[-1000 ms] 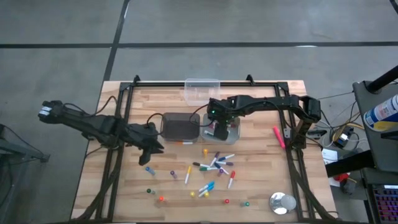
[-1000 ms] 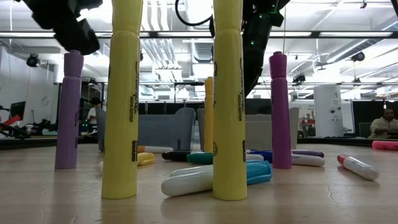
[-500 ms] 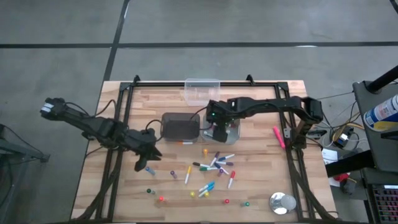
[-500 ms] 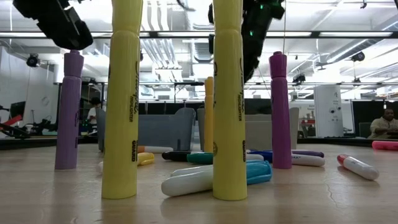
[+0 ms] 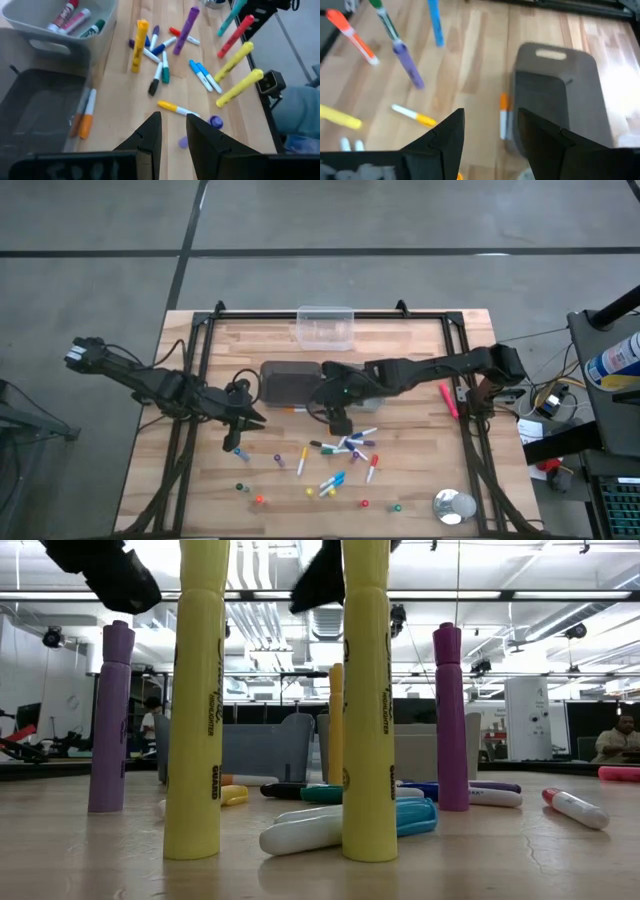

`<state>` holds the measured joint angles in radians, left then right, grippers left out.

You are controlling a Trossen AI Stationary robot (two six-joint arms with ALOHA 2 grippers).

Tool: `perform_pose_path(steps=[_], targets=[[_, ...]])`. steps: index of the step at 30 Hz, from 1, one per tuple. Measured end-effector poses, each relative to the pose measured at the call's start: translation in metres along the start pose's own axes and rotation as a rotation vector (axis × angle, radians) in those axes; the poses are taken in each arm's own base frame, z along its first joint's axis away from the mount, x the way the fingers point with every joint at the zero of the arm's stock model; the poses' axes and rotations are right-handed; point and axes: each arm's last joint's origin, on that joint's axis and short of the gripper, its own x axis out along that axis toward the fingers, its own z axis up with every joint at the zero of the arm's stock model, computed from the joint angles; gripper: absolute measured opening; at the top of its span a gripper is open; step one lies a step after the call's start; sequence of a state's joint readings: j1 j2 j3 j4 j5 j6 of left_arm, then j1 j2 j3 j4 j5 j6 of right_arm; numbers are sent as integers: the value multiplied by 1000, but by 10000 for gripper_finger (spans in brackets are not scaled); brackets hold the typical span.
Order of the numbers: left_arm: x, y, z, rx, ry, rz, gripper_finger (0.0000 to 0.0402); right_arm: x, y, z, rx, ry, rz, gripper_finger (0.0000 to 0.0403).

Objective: Pick & Place Markers
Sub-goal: Put the large blue highlighter pen into the black bin

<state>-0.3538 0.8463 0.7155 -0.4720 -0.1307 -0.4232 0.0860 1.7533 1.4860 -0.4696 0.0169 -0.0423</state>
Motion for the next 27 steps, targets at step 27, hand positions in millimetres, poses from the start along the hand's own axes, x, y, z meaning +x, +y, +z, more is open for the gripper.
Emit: perform_pose_path(steps=[27], targets=[[-19,-22,-21,-396,346,-18,83,4,13,-8,17,27,13,176]])
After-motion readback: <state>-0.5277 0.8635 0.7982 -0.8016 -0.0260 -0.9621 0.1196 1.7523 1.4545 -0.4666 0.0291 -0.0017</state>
